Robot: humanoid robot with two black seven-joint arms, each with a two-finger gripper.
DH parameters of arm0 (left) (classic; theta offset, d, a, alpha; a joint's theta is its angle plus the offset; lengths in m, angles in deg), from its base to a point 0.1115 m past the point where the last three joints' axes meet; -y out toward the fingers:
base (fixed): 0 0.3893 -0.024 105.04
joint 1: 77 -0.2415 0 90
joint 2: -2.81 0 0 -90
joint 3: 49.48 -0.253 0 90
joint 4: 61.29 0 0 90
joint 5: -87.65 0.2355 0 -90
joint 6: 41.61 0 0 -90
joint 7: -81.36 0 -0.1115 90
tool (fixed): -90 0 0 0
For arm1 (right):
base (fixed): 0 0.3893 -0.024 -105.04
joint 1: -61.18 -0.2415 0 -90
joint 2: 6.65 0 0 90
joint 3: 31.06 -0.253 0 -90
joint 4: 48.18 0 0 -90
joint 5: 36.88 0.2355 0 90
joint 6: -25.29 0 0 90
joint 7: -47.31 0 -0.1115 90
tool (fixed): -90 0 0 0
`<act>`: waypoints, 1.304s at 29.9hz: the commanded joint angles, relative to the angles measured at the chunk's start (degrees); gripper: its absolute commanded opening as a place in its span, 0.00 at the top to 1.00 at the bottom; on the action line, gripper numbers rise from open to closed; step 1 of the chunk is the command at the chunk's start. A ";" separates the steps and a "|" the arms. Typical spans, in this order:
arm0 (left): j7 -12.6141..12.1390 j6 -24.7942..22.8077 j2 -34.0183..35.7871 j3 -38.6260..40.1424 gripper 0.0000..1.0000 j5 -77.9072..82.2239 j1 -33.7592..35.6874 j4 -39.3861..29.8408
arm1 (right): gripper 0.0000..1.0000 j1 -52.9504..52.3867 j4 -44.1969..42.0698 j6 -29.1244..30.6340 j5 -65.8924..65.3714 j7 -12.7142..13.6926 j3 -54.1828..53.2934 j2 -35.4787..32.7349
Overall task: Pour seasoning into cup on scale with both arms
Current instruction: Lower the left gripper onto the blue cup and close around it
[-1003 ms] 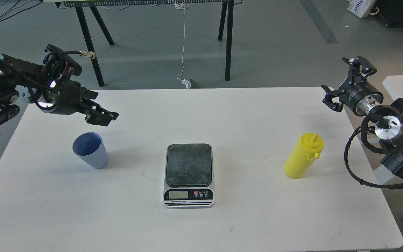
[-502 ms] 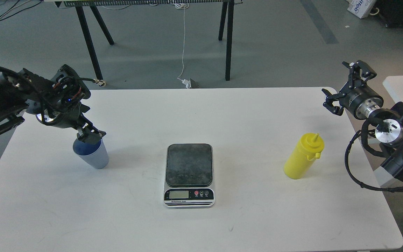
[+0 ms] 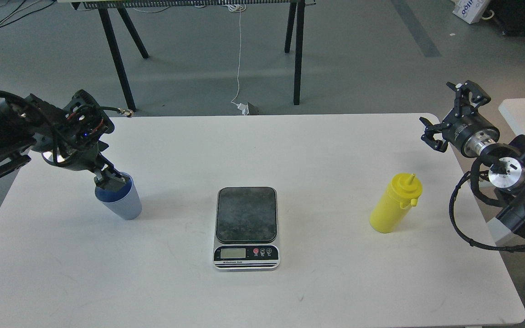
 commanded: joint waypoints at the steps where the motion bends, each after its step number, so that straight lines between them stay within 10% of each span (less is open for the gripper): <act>1: 0.00 0.00 -0.73 -0.14 0.01 0.00 -0.13 1.11 | 0.00 0.05 -0.01 0.00 0.00 0.00 -0.02 -0.15; 39: 0.00 0.00 -5.57 -5.94 0.15 0.00 -0.92 8.58 | 0.00 1.72 -0.01 0.00 0.00 -0.09 -0.11 -0.15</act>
